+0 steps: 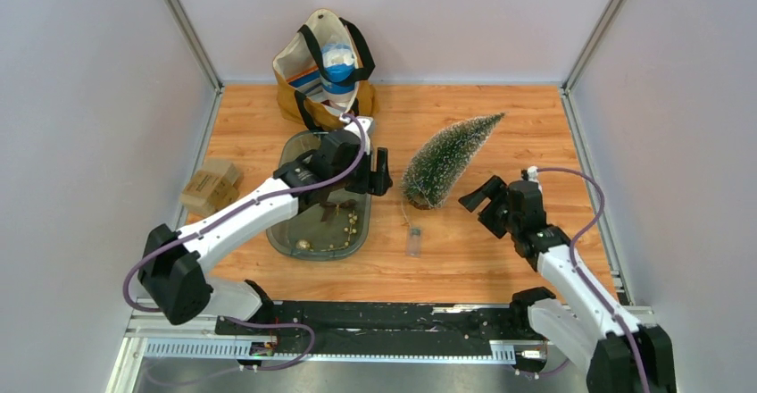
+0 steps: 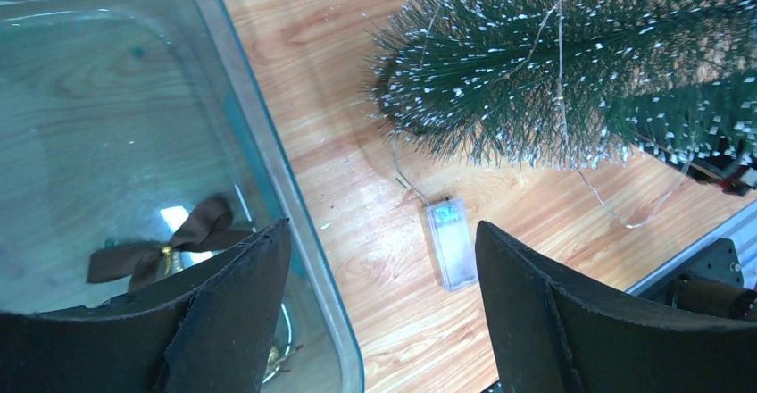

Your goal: Decorate the small christmas tree

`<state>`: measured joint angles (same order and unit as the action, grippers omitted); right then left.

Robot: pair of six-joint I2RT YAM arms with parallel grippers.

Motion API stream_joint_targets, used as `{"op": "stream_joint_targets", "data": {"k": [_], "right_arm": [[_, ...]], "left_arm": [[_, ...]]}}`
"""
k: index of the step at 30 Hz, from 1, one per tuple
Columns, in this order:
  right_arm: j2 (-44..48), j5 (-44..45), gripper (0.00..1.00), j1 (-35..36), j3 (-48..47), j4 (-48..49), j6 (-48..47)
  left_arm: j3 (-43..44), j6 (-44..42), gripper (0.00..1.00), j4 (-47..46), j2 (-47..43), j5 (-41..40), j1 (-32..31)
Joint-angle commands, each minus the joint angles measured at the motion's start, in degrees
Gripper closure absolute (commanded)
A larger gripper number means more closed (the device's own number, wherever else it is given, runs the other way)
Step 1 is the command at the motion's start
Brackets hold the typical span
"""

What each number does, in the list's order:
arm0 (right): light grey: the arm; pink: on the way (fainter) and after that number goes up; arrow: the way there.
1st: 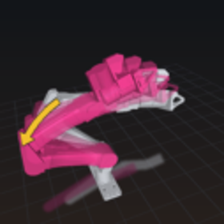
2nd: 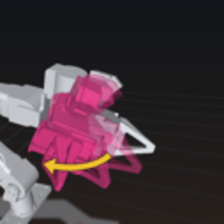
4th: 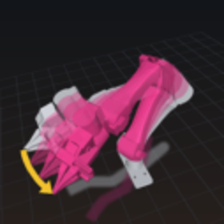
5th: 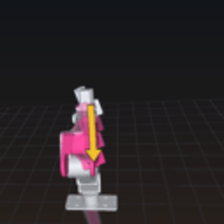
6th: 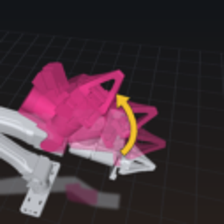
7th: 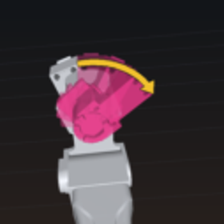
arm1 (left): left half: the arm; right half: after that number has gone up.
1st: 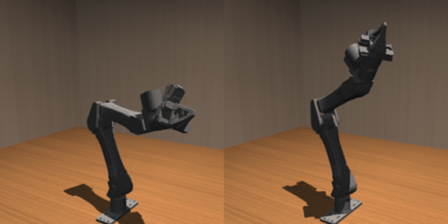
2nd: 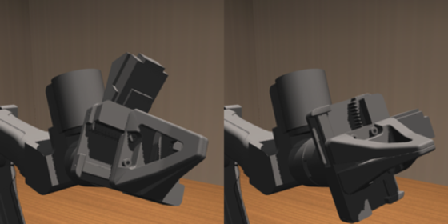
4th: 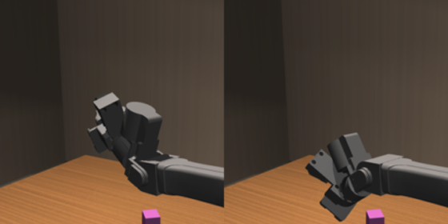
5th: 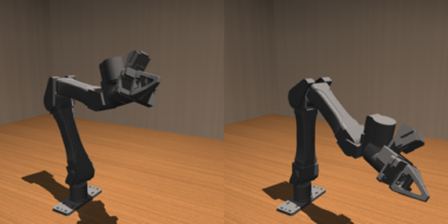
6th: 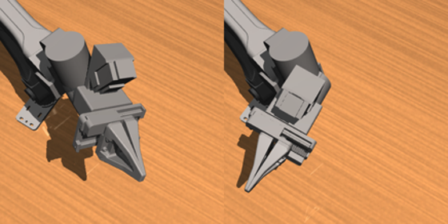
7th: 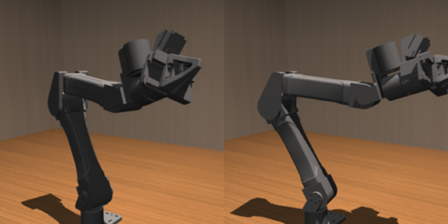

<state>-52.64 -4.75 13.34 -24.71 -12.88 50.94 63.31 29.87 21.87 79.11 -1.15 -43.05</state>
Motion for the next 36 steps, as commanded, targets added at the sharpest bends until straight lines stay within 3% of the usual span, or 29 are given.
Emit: {"op": "stream_joint_targets", "data": {"k": [1,9,15,19,24,29,36], "right_arm": [[11.74,3.17,0.2,-0.16,1.06,-11.09,-0.23],[38.81,9.94,0.17,-0.25,1.77,-24.02,-0.84],[48.77,10.29,0.16,-0.25,-3.58,-29.82,-2.33],[47.73,9.51,0.16,-0.25,-7.8,-32.55,-2.33],[42.99,1.26,0.19,-0.25,-10.97,-30.1,-2.6],[36.83,-2.63,0.24,-0.07,-14.48,-32.55,-3.82],[35.6,-2.9,0.31,1.42,-17.47,-37.55,-4.79]], "left_arm": [[-0.55,-1.83,0.17,2.47,-5.54,-3.86,0.77],[-4.06,-1.75,0.15,6.87,-12.56,-7.37,3.14],[-7.05,-2.09,0.09,10.46,-18.55,-8.69,5.25],[-8.72,-3.32,0.06,13.63,-22.33,-8.43,7.62],[-11.45,-4.9,0.05,15.48,-26.1,-7.03,10.79],[-13.38,-6.05,0.05,16.1,-28.13,-2.73,18.15],[-16.02,-6.31,0.05,14.26,-28.57,3.69,27.13]]}}
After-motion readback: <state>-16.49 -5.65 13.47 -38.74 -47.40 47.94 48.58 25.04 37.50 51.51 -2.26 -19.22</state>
